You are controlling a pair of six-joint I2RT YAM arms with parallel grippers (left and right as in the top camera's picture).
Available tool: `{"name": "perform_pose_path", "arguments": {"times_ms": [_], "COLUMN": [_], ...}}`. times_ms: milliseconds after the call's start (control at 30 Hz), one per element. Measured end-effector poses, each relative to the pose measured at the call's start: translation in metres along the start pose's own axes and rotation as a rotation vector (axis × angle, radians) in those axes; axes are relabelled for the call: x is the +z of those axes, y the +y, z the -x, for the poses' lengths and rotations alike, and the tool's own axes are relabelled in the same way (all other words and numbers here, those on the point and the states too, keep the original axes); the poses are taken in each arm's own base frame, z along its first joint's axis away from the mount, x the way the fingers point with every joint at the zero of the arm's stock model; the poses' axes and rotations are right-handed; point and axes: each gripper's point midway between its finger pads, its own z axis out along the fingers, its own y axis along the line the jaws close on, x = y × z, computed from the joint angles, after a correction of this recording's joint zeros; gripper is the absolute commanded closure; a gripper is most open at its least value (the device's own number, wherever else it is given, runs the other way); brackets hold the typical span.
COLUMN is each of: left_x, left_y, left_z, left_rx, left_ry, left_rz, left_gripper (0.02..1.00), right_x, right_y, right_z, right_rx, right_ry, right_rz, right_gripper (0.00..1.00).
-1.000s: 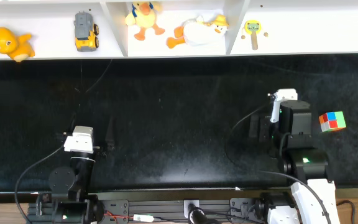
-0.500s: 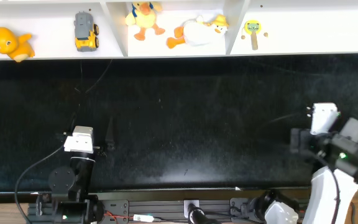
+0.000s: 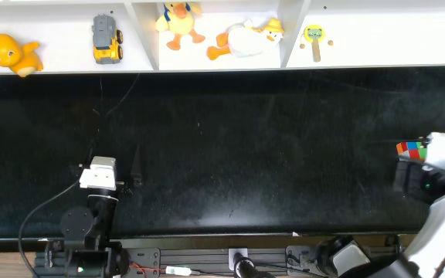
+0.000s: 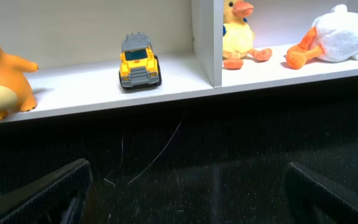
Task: Store Toys
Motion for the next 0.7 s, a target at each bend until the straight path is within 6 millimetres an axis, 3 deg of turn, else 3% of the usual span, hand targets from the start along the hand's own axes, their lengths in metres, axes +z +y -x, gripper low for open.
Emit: {"name": "perform_pose_path", "arguments": {"times_ms": [333, 700], "left_x": [0.000, 0.000], "left_y": [0.000, 0.000], "left_z": [0.000, 0.000], "left_rx": [0.000, 0.000], "left_ry": [0.000, 0.000], "left_rz": [0.000, 0.000], "left_gripper": [0.023, 0.020], "right_x": [0.026, 0.052], "right_y": [-0.028, -0.024], "right_z": [0.028, 0.023], "right_rx": [-0.014, 0.023], "right_ry": [-0.030, -0.001], "right_rz": [0.034, 0.095], "right_gripper": [0.009, 0.009]}}
